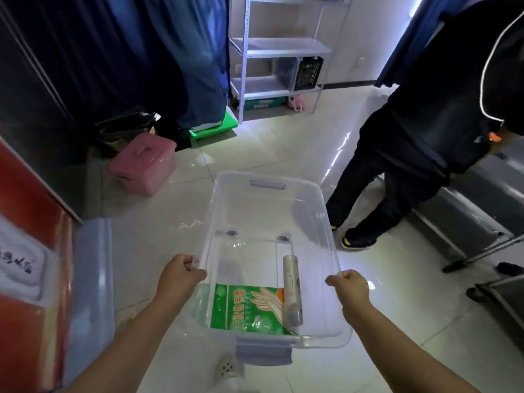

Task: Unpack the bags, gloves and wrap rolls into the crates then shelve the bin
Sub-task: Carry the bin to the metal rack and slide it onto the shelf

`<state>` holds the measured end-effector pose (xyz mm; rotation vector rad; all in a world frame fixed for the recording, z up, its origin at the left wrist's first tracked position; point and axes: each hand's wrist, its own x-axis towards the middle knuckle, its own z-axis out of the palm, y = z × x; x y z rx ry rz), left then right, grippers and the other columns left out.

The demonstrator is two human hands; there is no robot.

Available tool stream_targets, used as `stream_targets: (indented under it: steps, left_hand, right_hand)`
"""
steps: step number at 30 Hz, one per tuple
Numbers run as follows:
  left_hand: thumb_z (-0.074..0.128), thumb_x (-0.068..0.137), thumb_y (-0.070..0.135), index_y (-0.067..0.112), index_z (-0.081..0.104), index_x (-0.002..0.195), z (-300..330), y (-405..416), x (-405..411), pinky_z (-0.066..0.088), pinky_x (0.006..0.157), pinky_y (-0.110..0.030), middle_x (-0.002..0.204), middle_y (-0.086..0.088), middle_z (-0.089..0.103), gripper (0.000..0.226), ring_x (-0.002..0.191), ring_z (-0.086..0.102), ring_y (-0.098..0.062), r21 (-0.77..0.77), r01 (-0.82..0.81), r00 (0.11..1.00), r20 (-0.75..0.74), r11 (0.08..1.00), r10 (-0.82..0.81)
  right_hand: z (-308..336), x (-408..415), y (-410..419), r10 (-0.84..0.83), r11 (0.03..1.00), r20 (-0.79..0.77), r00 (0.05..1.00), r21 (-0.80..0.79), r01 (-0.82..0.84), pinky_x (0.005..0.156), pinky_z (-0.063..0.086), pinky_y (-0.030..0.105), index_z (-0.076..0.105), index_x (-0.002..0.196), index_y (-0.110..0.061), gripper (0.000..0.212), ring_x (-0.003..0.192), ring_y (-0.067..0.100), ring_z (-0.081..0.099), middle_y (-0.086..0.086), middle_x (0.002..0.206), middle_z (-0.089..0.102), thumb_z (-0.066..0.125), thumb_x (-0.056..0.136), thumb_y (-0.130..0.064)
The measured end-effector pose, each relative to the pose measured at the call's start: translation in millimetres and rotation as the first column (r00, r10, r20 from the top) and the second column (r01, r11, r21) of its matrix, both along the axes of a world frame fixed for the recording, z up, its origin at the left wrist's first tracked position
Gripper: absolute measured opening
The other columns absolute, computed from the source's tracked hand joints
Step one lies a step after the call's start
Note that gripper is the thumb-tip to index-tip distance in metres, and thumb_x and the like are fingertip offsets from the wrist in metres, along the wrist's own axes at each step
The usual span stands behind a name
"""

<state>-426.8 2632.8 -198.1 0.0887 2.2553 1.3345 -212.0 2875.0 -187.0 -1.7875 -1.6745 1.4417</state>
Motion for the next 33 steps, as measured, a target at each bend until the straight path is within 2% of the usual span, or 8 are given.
stream_targets:
  steps: [7,12,17,19,22,23,26,33]
  left_hand:
    - [0.07,0.068,0.007,0.015,0.056,0.091,11,109,-142,0.039,0.055,-0.026,0.074,0.005,0.057,0.028,0.064,0.054,-0.011,-0.055,-0.018,0.998,-0.066,0.998,0.014]
    - [0.071,0.068,0.009,0.014,0.056,0.094,-2,202,-236,0.04,0.064,-0.029,0.084,-0.001,0.059,0.031,0.072,0.055,-0.016,-0.066,-0.041,0.996,-0.076,0.997,0.036]
    - [0.07,0.068,0.008,0.008,0.059,0.098,-1,311,-333,0.041,0.06,-0.027,0.09,-0.006,0.064,0.032,0.073,0.057,-0.016,-0.068,-0.076,0.995,-0.07,0.995,0.071]
    - [0.069,0.069,0.008,0.006,0.06,0.101,2,350,-370,0.039,0.056,-0.025,0.093,-0.009,0.064,0.034,0.071,0.056,-0.015,-0.07,-0.087,0.994,-0.072,0.994,0.082]
    - [0.07,0.069,0.009,0.01,0.058,0.104,9,400,-425,0.038,0.058,-0.024,0.095,-0.004,0.062,0.037,0.072,0.055,-0.011,-0.079,-0.107,0.992,-0.077,0.991,0.101]
    - [0.07,0.069,0.009,0.011,0.058,0.105,10,414,-444,0.039,0.06,-0.024,0.095,-0.004,0.061,0.038,0.073,0.055,-0.012,-0.077,-0.111,0.992,-0.073,0.991,0.105]
    - [0.069,0.069,0.008,0.014,0.058,0.103,8,458,-506,0.041,0.061,-0.026,0.088,-0.001,0.06,0.036,0.072,0.056,-0.013,-0.06,-0.118,0.991,-0.063,0.991,0.114]
    - [0.071,0.069,0.01,0.019,0.054,0.093,-1,574,-685,0.039,0.056,-0.024,0.08,0.005,0.058,0.03,0.069,0.055,-0.012,-0.052,-0.023,0.998,-0.061,0.998,0.019]
  right_hand:
    - [5,-143,110,0.0,0.999,-0.036,0.999,-0.038,-0.001,0.048,0.033,0.028,0.043,0.067,-0.01,0.026,0.052,0.019,0.038,0.007,0.06,0.042,0.066,0.071,0.003]
    - [-7,-242,205,0.015,0.999,-0.071,0.997,-0.035,-0.018,0.049,0.033,0.027,0.043,0.065,-0.009,0.027,0.051,0.017,0.037,0.005,0.058,0.041,0.065,0.07,0.005]
    - [-10,-348,321,0.051,0.997,-0.063,0.997,-0.062,-0.055,0.052,0.034,0.028,0.044,0.066,-0.009,0.026,0.052,0.021,0.04,0.009,0.06,0.044,0.066,0.071,0.003]
    - [-6,-390,363,0.075,0.995,-0.061,0.995,-0.067,-0.079,0.056,0.042,0.033,0.049,0.07,-0.005,0.02,0.056,0.024,0.044,0.013,0.067,0.049,0.067,0.072,0.001]
    - [-2,-452,421,0.125,0.99,-0.042,0.991,-0.067,-0.128,0.078,0.05,0.053,0.055,0.088,0.004,0.019,0.069,0.03,0.05,0.018,0.078,0.053,0.066,0.074,0.0]
    - [-2,-473,438,0.128,0.989,-0.035,0.991,-0.067,-0.13,0.079,0.05,0.052,0.055,0.092,0.006,0.022,0.071,0.031,0.051,0.019,0.08,0.054,0.067,0.074,-0.001]
    - [-6,-536,484,0.106,0.992,-0.05,0.993,-0.06,-0.109,0.063,0.046,0.036,0.058,0.089,0.002,0.02,0.067,0.028,0.051,0.018,0.079,0.057,0.069,0.073,-0.002]
    - [-19,-691,584,0.017,1.0,-0.04,0.999,-0.021,-0.018,0.05,0.037,0.024,0.058,0.077,0.0,0.013,0.056,0.022,0.047,0.014,0.069,0.054,0.07,0.071,0.0]
